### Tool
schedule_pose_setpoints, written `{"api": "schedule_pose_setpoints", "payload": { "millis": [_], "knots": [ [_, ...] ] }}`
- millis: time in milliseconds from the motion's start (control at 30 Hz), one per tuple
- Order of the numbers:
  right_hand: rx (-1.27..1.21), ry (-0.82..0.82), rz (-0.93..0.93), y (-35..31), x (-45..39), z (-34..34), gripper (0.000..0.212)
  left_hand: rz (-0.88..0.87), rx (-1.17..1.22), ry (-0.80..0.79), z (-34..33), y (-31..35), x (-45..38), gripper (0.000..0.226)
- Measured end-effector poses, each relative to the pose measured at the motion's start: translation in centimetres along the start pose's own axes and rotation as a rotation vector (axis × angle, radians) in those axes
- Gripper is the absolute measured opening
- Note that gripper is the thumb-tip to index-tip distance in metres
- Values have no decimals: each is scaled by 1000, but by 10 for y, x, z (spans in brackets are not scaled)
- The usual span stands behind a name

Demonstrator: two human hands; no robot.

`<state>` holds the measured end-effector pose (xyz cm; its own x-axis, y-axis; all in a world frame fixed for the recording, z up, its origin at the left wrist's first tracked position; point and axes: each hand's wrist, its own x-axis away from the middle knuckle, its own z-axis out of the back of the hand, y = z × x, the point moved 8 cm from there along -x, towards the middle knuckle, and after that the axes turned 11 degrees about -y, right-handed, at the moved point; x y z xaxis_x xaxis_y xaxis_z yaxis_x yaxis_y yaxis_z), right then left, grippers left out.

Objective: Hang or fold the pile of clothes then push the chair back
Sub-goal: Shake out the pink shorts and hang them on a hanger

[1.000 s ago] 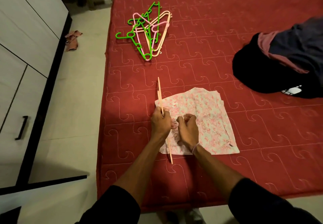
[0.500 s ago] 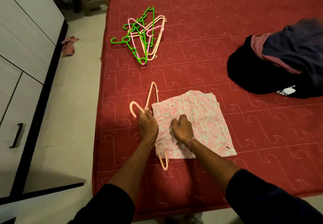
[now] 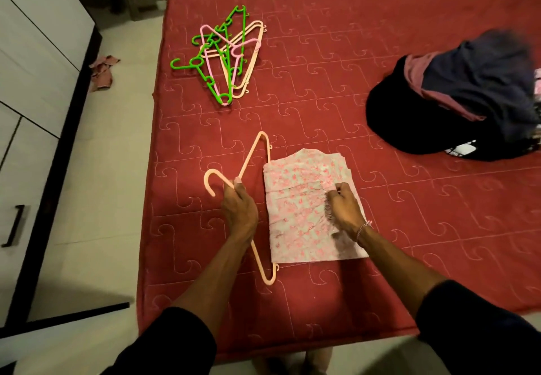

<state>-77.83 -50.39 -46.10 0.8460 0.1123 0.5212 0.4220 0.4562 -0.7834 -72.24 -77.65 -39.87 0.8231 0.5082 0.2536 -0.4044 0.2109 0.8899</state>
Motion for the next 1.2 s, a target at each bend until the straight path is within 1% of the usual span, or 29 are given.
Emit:
{"api": "schedule_pose_setpoints", "payload": {
  "millis": [167, 267, 367, 500, 600, 667, 700, 733, 833, 967, 1067, 1133, 1200],
  "knots": [
    [8, 28, -13, 15, 1, 28, 12, 9, -12, -13, -16, 7, 7, 30],
    [129, 38, -3, 25, 3, 42, 15, 55, -23, -14, -21, 3, 8, 32],
    [267, 44, 10, 32, 3, 47, 15, 64, -11, -13, -26, 3, 10, 33],
    [411, 89, -28, 41, 0, 51, 17, 70, -17, -11, -29, 3, 11, 34],
    [566, 110, -67, 48, -2, 52, 34, 71, -23, -9, -31, 1, 11, 34],
    [586, 145, -97, 44, -1, 53, 53, 71, -25, -9, -32, -1, 10, 34],
    [586, 149, -105, 43, -1, 52, 59, 71, -16, -9, -32, -4, 10, 34],
    [584, 145, -108, 43, -3, 51, 61, 71, -4, -8, -32, -5, 9, 34],
    [582, 96, -129, 42, -11, 47, 49, 69, -3, -7, -30, -6, 8, 34],
    [517, 130, -105, 36, -10, 46, 49, 40, -40, 7, -24, -6, 5, 34],
    [383, 111, -34, 32, -4, 44, 37, 16, -69, 23, -18, -7, 0, 35],
    [345, 115, -38, 38, -4, 47, 32, 15, -81, 33, -13, -7, -5, 37],
    [379, 121, -74, 47, -2, 48, 32, 21, -72, 25, -12, -9, -8, 36]
  ]
}}
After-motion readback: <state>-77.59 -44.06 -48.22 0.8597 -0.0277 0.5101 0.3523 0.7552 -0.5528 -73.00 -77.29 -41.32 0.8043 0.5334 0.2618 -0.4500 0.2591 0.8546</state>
